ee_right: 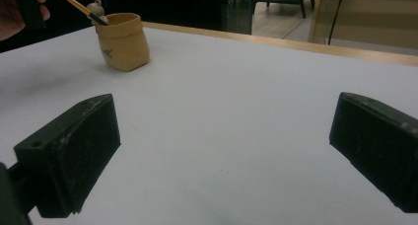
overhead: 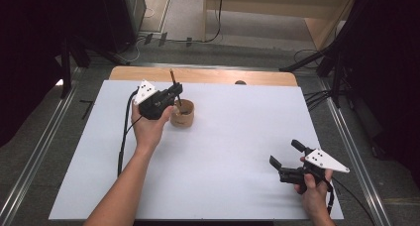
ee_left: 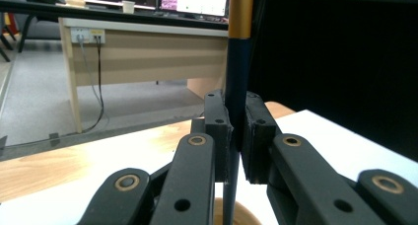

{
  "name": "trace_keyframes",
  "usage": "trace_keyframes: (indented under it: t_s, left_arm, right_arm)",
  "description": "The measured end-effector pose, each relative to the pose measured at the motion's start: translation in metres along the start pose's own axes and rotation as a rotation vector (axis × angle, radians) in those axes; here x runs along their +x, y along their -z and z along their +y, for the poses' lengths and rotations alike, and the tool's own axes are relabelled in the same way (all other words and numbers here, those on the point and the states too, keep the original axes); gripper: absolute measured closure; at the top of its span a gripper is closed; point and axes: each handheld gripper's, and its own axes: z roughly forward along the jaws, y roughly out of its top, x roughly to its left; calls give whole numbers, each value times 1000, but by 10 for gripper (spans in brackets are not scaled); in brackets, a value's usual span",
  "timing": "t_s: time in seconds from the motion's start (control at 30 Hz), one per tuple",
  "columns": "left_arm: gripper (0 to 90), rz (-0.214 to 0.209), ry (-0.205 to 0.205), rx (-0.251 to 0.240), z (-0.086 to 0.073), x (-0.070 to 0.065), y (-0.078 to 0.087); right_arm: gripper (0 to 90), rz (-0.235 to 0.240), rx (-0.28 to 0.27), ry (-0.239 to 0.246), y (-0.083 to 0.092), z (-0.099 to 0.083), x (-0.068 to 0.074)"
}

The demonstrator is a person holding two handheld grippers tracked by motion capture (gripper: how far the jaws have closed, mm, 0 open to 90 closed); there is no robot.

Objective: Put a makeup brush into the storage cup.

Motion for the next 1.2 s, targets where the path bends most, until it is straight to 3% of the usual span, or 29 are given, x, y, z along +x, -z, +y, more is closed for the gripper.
trace_keyframes:
  t_s: [0.37, 0.5, 0.8, 0.93, 1.2]
  left_arm:
    - [838, 45, -14, 56, -12, 5, -8]
    - [838, 42, 5, 69, -17, 7, -9]
    - [830, 56, -4, 134, -25, 7, -15]
    - [824, 51, 5, 147, -27, 8, -15]
    - [723, 31, 20, 150, -25, 9, -13]
  right_arm:
    - [0, 1, -3, -9, 1, -1, -1]
    - [0, 0, -2, -11, 2, -1, -2]
    - [0, -1, 5, -11, 1, -3, -2]
    - [0, -2, 7, -12, 1, -3, -2]
    - [0, -2, 7, -13, 1, -3, -2]
